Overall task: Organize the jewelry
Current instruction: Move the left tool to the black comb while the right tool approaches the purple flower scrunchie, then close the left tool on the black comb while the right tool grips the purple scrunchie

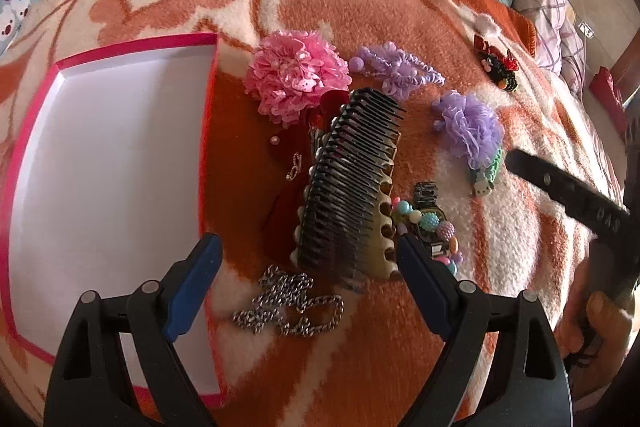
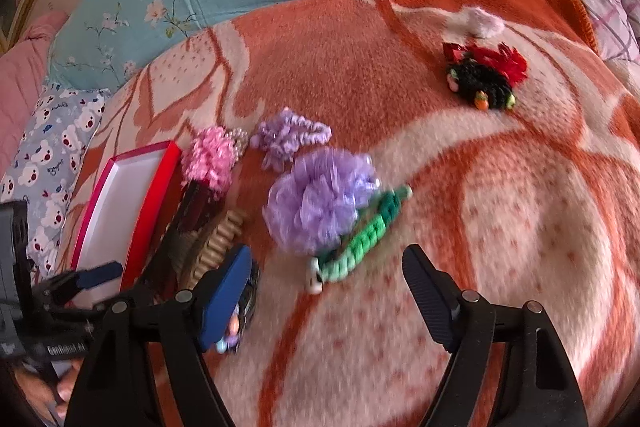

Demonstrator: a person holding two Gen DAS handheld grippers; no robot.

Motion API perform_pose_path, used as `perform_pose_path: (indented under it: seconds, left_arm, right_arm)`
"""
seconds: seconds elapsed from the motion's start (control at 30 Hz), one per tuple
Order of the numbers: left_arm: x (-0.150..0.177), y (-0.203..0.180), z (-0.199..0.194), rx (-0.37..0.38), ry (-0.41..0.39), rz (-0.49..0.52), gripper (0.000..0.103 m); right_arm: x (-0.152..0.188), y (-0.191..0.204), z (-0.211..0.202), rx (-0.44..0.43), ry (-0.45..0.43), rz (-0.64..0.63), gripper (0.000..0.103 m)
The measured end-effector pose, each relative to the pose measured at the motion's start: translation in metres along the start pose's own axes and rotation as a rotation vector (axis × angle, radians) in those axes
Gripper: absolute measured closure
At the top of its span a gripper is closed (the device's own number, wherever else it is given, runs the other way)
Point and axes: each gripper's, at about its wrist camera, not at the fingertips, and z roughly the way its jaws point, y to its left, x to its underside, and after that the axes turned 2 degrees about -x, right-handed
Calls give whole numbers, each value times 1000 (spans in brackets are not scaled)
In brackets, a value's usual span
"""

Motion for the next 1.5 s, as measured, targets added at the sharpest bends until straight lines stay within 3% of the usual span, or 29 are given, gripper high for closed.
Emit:
perform_pose_path:
  seconds: [0.2,0.3,0.33,0.43,0.47,0.57,0.7,1.27,1.5]
  left_arm:
    - [-5,4,16,29,21,-23,15]
    - [-6,6,17,56,25,-31,31]
    - [-6,6,18,64,24,-31,40]
    - [-6,5,18,102,31,-28,69]
    - [-6,5,18,114,31,-28,72]
    - [-5,0,10,125,-3,-7,83]
    - [-6,-4,-6,156,-53,11,91]
    - [2,7,-50,147,-174,2,94]
    - [1,23,-68,142,-226,-27,96]
  right_arm:
    - [-15,-1,28,2,34,7,36]
    - [-18,-3,40,20,50,3,49]
    - [-18,-4,41,21,52,3,54]
    - [-18,-6,42,10,50,10,81]
    - [-17,-7,42,1,53,18,89]
    - [-14,-7,37,-12,41,18,95]
    - [-12,-6,26,-27,18,24,98]
    - [-12,31,-19,-104,-65,-33,100]
    - [-13,58,-20,-137,-57,-67,100]
